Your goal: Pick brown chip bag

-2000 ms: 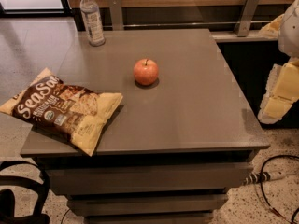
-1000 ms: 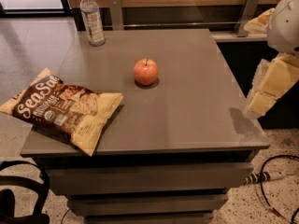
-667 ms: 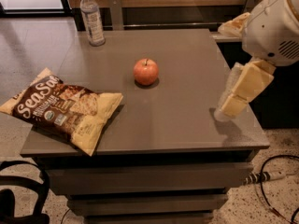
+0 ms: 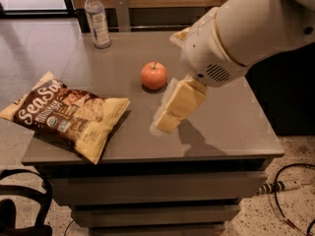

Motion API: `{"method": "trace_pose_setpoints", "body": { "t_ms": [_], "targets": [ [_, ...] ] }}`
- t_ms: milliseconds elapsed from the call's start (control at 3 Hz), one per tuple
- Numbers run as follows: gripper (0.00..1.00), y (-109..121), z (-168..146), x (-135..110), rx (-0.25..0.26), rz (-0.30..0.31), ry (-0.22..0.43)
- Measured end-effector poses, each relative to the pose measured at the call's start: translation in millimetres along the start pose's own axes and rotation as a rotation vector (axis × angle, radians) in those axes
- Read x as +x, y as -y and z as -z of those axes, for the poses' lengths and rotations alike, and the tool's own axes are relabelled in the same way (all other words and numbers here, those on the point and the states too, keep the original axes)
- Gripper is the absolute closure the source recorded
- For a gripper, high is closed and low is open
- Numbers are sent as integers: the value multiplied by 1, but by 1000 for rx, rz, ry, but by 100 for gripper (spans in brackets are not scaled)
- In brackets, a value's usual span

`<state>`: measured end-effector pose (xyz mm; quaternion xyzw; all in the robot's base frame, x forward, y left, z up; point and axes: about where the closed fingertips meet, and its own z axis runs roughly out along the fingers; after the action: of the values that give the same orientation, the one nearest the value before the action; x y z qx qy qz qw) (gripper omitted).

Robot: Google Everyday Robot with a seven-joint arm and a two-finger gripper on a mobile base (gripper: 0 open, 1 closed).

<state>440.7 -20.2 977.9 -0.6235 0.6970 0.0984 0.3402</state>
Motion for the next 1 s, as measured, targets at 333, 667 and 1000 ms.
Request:
{"method": "trace_pose_setpoints", "body": {
  "t_ms": [333, 667, 1000],
  "targets": [
    [0, 2, -35, -28, 29, -7, -30],
    [0, 8, -64, -43, 46, -30, -85],
    [0, 7, -96, -53, -7, -62, -103]
  ]
}}
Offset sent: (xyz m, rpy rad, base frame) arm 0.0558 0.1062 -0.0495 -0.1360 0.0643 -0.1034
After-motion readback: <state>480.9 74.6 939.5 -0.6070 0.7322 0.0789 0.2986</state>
